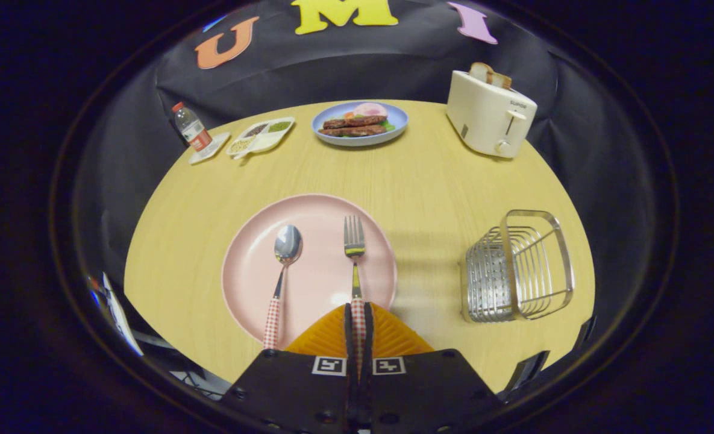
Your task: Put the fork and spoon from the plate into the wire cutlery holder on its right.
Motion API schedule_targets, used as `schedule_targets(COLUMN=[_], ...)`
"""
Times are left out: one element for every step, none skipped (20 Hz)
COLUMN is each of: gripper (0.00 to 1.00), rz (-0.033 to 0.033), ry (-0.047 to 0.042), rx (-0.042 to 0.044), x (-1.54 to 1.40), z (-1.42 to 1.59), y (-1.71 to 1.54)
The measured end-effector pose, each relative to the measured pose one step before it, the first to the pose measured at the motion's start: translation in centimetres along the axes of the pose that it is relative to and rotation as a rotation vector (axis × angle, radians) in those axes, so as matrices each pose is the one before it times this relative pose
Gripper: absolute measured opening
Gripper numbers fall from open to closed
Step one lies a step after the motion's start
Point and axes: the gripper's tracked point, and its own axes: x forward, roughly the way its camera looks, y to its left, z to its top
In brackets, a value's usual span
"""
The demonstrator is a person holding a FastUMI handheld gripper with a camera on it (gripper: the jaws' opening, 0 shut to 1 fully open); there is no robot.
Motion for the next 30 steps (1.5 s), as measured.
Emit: schedule_targets(gripper=[0.01, 0.01, 0.01, 0.01, 0.01, 0.01, 0.01, 0.01, 0.01, 0.01, 0.01, 0.01, 0.01, 0.01, 0.01, 0.01, 0.01, 0.01, 0.01, 0.01, 0.01, 0.01, 0.01, 0.01, 0.01, 0.01, 0.01, 0.01, 0.01, 0.01], rz=[0.01580, 0.00685, -0.00975, -0.00439, 0.00396, 0.00256, 0.00139, -0.00566, -0.01764, -0.01843, -0.01376, -0.00646, -0.00567, -0.00525, 0.00178, 0.00510, 0.00643, 0.00926, 0.00874, 0.00996, 0.01238, 0.01145, 0.01251, 0.00302, -0.00837, -0.01028, -0.00102, -0.00486, -0.00063, 0.00030], ry=[0.01870, 0.01296, 0.00278, 0.00093, 0.00148, 0.00211, 0.00419, 0.00705, 0.00823, 0.01188, 0.01631, 0.01731, 0.01641, 0.02620, 0.03427, 0.03821, 0.03976, 0.04093, 0.03583, 0.03242, 0.03469, 0.03039, 0.03770, 0.03585, 0.02728, 0.02224, 0.01176, 0.01548, 0.01312, 0.01193], rx=[0.00686, -0.00289, -0.01238, -0.01694, -0.00557, 0.00279, 0.00527, 0.00242, -0.00434, -0.00724, -0.00802, -0.00987, -0.00886, -0.00531, 0.00619, 0.01507, 0.01370, 0.01268, 0.01011, 0.01148, 0.01702, 0.01400, 0.01967, 0.02179, 0.02096, 0.01020, 0.00214, 0.00490, 0.01070, 0.00887], x=[-1.151, -1.336, -1.446, -1.446, -1.525, -1.565, -1.453, -1.365, -1.190, -0.810, -0.849, -0.602, -0.493, -0.266, -0.162, 0.105, 0.101, 0.224, 0.313, 0.418, 0.603, 0.640, 0.743, 0.792, 0.624, 0.520, 0.382, 0.438, 0.312, 0.273], z=[0.400, 0.481, 0.610, 0.633, 0.678, 0.593, 0.689, 0.572, 0.482, 0.197, 0.061, 0.154, 0.069, -0.213, -0.270, -0.318, -0.307, -0.395, -0.257, -0.203, -0.036, -0.047, -0.027, -0.052, 0.159, 0.250, 0.338, 0.204, 0.273, 0.091], y=[-0.054, -0.396, -0.785, -0.630, -0.623, -0.690, -0.930, -1.265, -1.454, -1.415, -1.327, -1.081, -1.024, -0.950, -0.694, -0.470, -0.297, -0.110, -0.094, -0.099, -0.038, 0.005, -0.110, -0.262, -0.350, -0.270, 0.061, 0.035, 0.122, 0.114])
